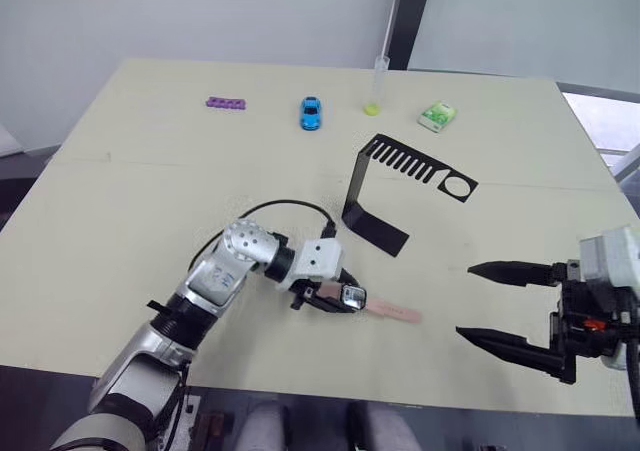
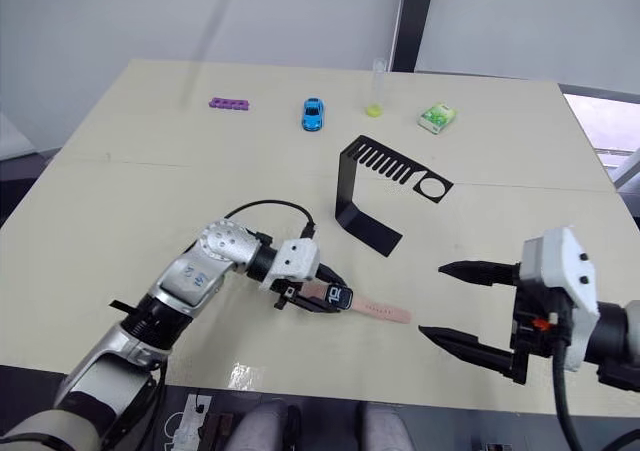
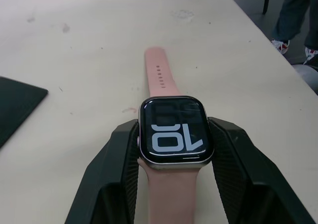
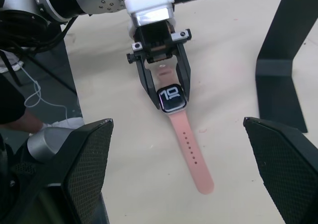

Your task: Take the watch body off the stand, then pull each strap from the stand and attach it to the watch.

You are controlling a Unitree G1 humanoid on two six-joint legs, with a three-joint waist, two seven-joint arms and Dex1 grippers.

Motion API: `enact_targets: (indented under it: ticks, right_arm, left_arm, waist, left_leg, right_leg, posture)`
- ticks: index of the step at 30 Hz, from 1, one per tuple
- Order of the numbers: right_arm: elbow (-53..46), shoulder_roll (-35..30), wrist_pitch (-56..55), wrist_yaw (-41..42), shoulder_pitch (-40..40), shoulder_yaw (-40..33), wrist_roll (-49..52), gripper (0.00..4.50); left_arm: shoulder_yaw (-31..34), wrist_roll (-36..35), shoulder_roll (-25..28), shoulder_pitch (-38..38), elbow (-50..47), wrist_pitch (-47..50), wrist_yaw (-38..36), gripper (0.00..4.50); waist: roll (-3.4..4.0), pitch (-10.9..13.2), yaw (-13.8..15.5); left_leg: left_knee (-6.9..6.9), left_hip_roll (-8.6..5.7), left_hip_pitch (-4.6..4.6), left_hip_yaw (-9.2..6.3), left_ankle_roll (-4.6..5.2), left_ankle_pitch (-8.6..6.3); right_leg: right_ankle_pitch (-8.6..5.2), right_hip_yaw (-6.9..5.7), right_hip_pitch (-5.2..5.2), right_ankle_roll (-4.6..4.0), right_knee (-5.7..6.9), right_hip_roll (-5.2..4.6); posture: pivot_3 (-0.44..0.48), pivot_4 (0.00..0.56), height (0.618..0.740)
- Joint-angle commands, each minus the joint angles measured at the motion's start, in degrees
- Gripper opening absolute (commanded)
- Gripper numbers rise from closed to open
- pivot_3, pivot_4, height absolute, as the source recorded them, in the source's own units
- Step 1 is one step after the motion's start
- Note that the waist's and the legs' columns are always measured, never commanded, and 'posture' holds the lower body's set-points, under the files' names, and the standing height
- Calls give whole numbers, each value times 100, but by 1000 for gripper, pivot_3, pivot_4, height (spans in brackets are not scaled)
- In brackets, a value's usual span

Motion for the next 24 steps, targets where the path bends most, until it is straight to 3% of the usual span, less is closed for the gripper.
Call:
enact_targets:
  ticks: [1,4,10,14,17,19,24]
  right_arm:
    - [-101,49,-249,-57,24,118,-132,4455]
    - [-74,60,-367,-57,66,209,-268,4455]
    - [77,35,-602,187,350,71,-597,4500]
    - [309,-18,-619,514,595,-495,-648,4500]
    - [549,-17,-571,827,819,-1020,-655,4500]
    - [735,-34,-590,1066,976,-1305,-730,4500]
    - [1116,-162,-616,1494,1158,-1697,-905,4500]
  left_arm:
    - [-72,247,-130,-10,14,81,330,1596]
    - [-64,262,-165,1,-3,277,389,1596]
    - [711,-643,357,163,-642,1246,-21,4470]
    - [1719,-1588,1491,389,-1034,1410,-949,4470]
    - [2475,-2067,2532,478,-690,1592,-1642,4470]
    - [2793,-2176,3113,497,-303,1628,-1941,4470]
    - [3102,-2107,3861,399,627,1209,-2104,4470]
  waist:
    - [0,0,-2]
    - [0,0,-8]
    - [0,0,-31]
    - [1,0,-32]
    - [1,0,-24]
    - [1,0,-26]
    - [1,1,-13]
  left_leg:
    - [1,0,0,0,0,0]
    - [0,0,1,0,0,0]
    - [-1,3,1,1,-1,0]
    - [-5,8,5,0,-8,4]
    - [-8,8,7,-2,-8,4]
    - [-10,6,6,-1,-6,3]
    - [-16,0,14,-2,35,-20]
  right_leg:
    - [0,0,0,0,0,0]
    - [0,0,0,0,0,0]
    - [0,1,-1,0,2,0]
    - [-1,-2,-1,-2,3,2]
    - [-1,-4,1,-2,0,1]
    - [-2,-5,2,-3,-3,-1]
    - [-3,-6,10,-5,-9,-11]
  posture:
    - [0,150,740]
    - [0,150,740]
    - [0,150,740]
    - [0,150,740]
    - [0,150,740]
    - [0,150,740]
    - [0,150,740]
